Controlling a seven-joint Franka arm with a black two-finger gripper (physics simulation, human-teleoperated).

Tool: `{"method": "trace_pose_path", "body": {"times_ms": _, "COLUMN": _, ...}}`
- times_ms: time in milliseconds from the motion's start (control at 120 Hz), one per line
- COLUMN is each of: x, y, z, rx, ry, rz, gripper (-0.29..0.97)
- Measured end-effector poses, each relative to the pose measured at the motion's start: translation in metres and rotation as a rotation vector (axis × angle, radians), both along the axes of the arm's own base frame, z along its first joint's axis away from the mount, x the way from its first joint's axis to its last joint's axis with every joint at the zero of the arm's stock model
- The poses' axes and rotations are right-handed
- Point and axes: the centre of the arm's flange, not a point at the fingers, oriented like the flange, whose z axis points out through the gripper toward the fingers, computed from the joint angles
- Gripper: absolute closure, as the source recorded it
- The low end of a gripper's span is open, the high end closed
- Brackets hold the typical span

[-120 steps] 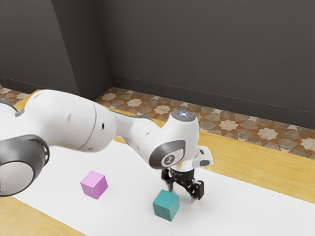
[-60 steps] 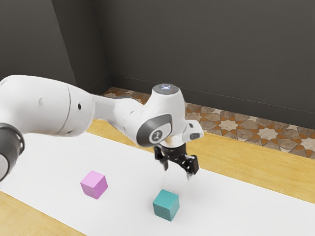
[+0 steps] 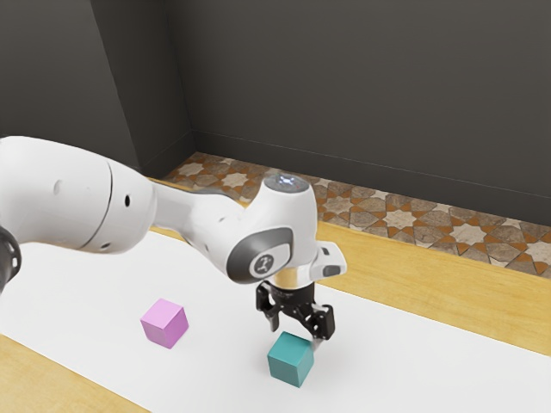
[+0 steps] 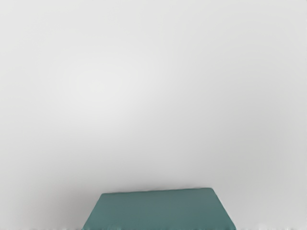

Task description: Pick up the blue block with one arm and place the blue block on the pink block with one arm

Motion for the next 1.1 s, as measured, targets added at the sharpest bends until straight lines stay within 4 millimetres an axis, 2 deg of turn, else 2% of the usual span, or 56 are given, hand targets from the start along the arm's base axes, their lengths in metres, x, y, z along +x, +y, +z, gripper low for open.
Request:
{"method": "trace_pose_path", "body": {"times_ms": 167, "x": -0.009, "y": -0.007, "z": 0.0, "rx": -0.003, "ry": -0.001, "rz": -0.003, "gripper": 0.02}}
{"method": "trace_pose_path", "body": {"times_ms": 392, "x": -0.016, "y": -0.003, "z": -0.005, "rx": 0.001, "ry": 0.01, "rz": 0.014, "gripper": 0.02}}
{"method": "trace_pose_path", "body": {"times_ms": 667, "x": -0.015, "y": -0.003, "z": -0.028, "rx": 0.017, "ry": 0.014, "rz": 0.026, "gripper": 0.02}}
{"method": "trace_pose_path", "body": {"times_ms": 908, "x": -0.02, "y": -0.002, "z": -0.03, "rx": 0.012, "ry": 0.006, "rz": 0.031, "gripper": 0.02}}
{"method": "trace_pose_path", "body": {"times_ms": 1100, "x": -0.024, "y": -0.001, "z": -0.04, "rx": 0.021, "ry": 0.015, "rz": 0.033, "gripper": 0.02}}
